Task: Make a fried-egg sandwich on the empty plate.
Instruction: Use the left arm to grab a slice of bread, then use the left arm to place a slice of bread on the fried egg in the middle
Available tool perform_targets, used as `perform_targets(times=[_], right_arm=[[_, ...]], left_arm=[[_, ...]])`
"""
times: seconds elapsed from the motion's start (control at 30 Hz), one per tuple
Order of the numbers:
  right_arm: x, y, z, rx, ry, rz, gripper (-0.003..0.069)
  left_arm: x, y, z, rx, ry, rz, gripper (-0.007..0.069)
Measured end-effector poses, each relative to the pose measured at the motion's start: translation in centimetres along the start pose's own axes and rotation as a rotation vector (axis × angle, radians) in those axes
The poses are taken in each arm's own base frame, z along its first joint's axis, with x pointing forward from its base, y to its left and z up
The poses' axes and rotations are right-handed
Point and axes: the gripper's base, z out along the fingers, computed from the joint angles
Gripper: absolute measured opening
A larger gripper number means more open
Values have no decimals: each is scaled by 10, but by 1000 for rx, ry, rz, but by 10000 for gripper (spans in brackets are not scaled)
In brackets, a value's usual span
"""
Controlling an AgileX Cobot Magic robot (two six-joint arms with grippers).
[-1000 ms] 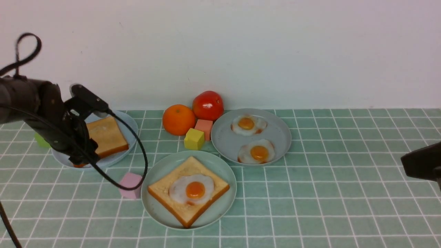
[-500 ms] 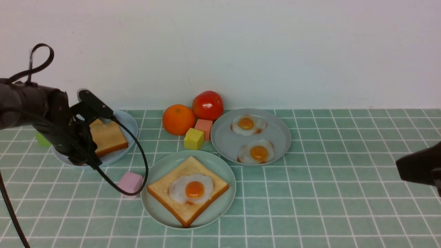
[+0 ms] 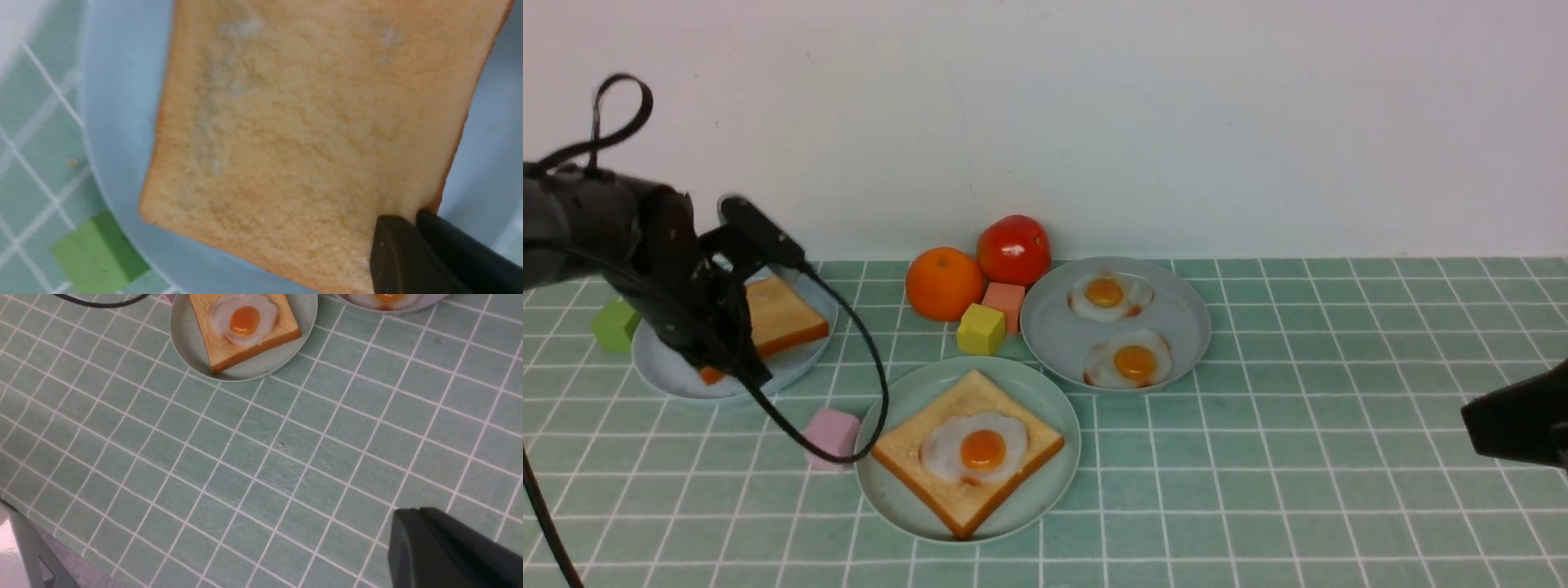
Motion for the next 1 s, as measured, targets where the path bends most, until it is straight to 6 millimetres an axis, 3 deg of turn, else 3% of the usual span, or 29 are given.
perform_targets(times=[0.2,0.33,0.4,0.43,0.47,0.5,0.57,0.67,0.8,1.0], right_arm=[[0,0,0,-2,0,-26,24],[0,1,-1,-3,-4,-41,27],[1,1,-4,-3,-15,-49,31],[1,1,-4,-3,-17,-48,31],[2,2,-6,-4,-22,-51,32],[2,2,-6,-4,-22,-51,32],[3,2,-8,-4,-30,-53,34],[3,3,-9,-6,-33,-52,35],[3,3,-9,-11,-33,-50,37],[4,4,-10,-23,-24,-45,42]], left_arm=[[-29,-22,-60,-8,-92,-63,6],[-42,-58,-94,49,-99,-125,6],[-46,-98,-109,117,-67,-161,6],[-47,-105,-110,126,-67,-154,6],[-49,-130,-113,164,-51,-158,6],[-49,-133,-113,168,-50,-158,6],[-53,-167,-113,208,-37,-141,6],[-59,-189,-109,219,-59,-137,6],[-63,-202,-99,207,-58,-103,-2],[-61,-205,-88,192,-25,-77,-3]])
